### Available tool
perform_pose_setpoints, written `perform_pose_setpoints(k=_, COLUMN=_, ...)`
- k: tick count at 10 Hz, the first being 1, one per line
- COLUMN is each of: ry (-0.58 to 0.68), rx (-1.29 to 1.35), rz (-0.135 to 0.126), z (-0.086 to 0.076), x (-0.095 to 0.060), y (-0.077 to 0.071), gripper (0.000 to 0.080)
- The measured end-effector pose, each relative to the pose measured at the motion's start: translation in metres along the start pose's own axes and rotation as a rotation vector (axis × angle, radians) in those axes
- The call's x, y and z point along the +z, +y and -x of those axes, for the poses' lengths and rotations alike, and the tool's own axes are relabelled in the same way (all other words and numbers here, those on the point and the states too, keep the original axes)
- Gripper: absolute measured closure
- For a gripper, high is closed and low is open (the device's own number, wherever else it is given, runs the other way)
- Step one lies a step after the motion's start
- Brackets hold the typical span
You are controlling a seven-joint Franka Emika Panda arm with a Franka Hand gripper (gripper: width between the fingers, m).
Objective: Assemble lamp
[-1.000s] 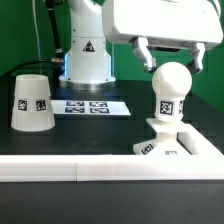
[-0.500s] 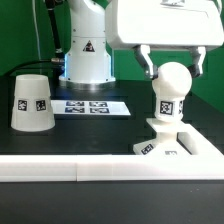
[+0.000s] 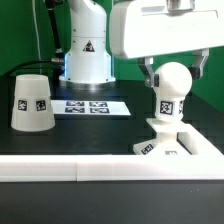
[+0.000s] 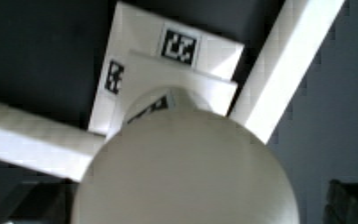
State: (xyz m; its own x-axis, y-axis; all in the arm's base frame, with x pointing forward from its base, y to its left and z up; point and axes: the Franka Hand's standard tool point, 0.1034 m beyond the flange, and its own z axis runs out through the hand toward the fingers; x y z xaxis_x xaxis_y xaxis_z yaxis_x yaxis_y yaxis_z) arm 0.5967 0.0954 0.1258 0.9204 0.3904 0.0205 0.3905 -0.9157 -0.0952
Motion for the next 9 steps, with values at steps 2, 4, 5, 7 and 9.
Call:
perform_pose_setpoints(k=2, ry=0.002, rx=-0.02, rz=0.003, z=-0.0059, x=-0.0003, y=0.0036, gripper=0.01)
perform_pose_setpoints(k=4, ry=0.004, rx=-0.038, rz=0.004, z=-0.0059, x=-0.0005, y=0.0065, gripper=0.01)
perform_pose_setpoints(k=5, ry=0.019, rx=-0.059, rz=0.01, z=-0.0086, x=-0.0015, y=0.0079, gripper=0.01)
perform_pose_setpoints(k=7, ry=0.043, rx=-0.095, rz=0.02, z=-0.0097, x=0.0, y=0.0106, gripper=0.01)
perform_pose_setpoints(k=9, ry=0.041, rx=-0.082, rz=0.019, z=-0.0091, x=0.0008, y=0.0102, gripper=0.023)
